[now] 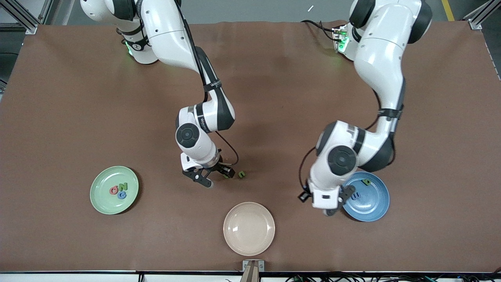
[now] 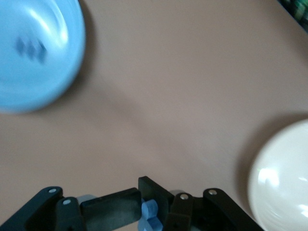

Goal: Sort upper and lower case letters into plates
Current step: 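Drop the x on the blue plate while the right gripper reaches the green B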

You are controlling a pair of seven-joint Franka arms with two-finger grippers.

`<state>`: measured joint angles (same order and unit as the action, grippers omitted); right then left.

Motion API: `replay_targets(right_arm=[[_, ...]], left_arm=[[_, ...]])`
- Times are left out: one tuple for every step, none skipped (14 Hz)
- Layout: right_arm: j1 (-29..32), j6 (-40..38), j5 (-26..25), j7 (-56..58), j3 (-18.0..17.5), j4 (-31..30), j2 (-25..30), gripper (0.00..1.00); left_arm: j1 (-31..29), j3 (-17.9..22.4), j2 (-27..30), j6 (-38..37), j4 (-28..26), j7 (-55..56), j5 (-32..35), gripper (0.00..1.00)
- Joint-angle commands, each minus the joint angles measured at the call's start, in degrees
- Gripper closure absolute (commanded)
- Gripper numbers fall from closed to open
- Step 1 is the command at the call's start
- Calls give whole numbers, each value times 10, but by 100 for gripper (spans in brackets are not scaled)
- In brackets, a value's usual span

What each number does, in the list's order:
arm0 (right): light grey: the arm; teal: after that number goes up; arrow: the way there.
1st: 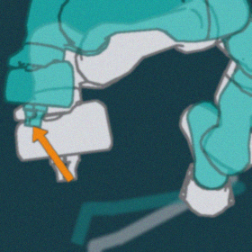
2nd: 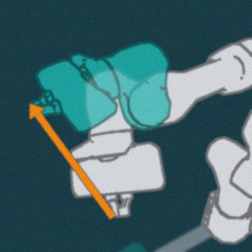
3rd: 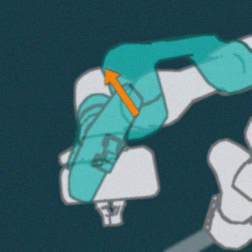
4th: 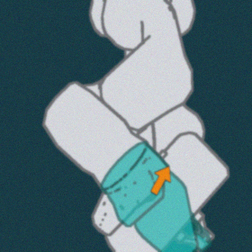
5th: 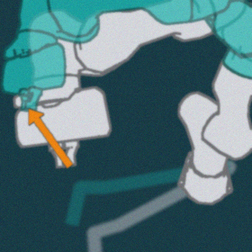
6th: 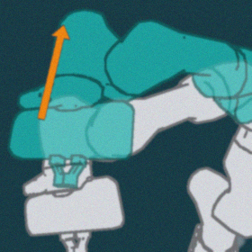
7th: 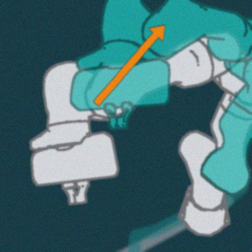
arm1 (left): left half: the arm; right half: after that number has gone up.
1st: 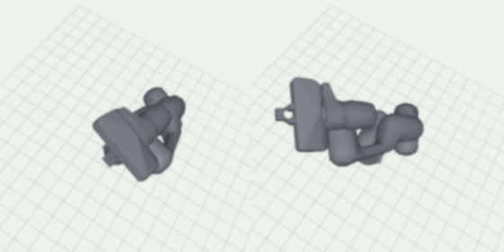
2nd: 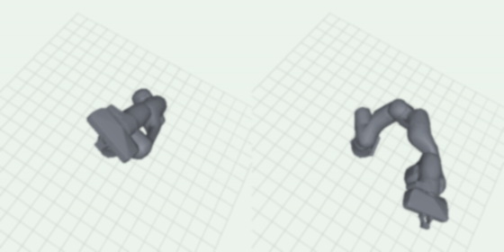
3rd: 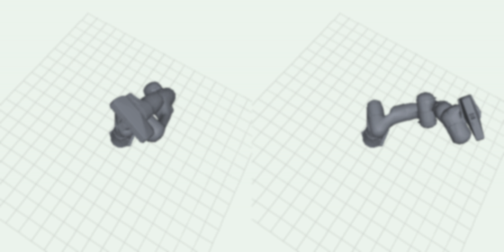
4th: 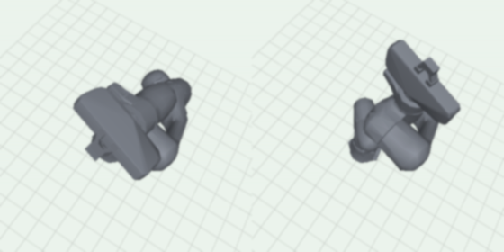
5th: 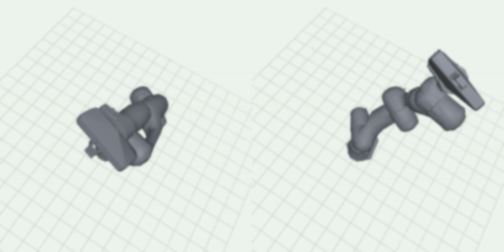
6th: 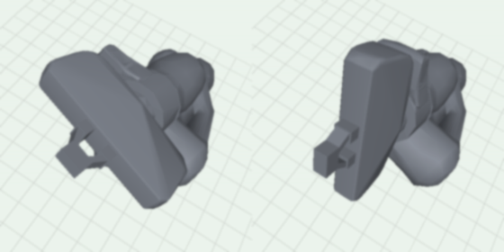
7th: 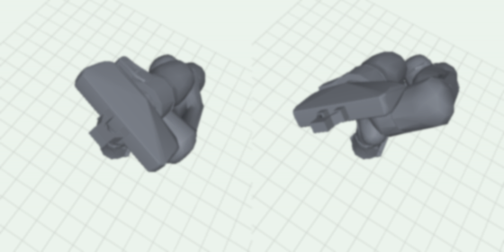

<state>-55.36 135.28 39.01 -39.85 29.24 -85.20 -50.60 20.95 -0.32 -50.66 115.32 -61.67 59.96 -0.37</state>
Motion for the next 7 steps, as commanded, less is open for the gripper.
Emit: replay_targets(right_arm=[[1,15,6,-18,-8,-4,-6,14],[0,15,6,-18,-8,-3,-11,16],[-1,16,3,-17,-8,-3,-12,20],[-1,19,-2,-15,-9,-3,-12,27],[-2,21,-5,-16,-9,-3,-12,34],[-2,21,-5,-16,-9,-3,-13,42],[-4,21,-5,-17,-10,-3,-13,48]], left_arm=[[-60,-3,16,-27,-20,-130,-9,100],[-83,-2,13,-30,-20,-193,-6,100],[-100,-1,10,-30,-19,-241,-5,100],[-115,1,7,-30,-20,-285,-2,100],[-127,1,0,-27,-20,-317,3,98],[-130,0,-2,-26,-20,-330,2,96],[-130,0,-7,-23,-20,-327,-1,86]])
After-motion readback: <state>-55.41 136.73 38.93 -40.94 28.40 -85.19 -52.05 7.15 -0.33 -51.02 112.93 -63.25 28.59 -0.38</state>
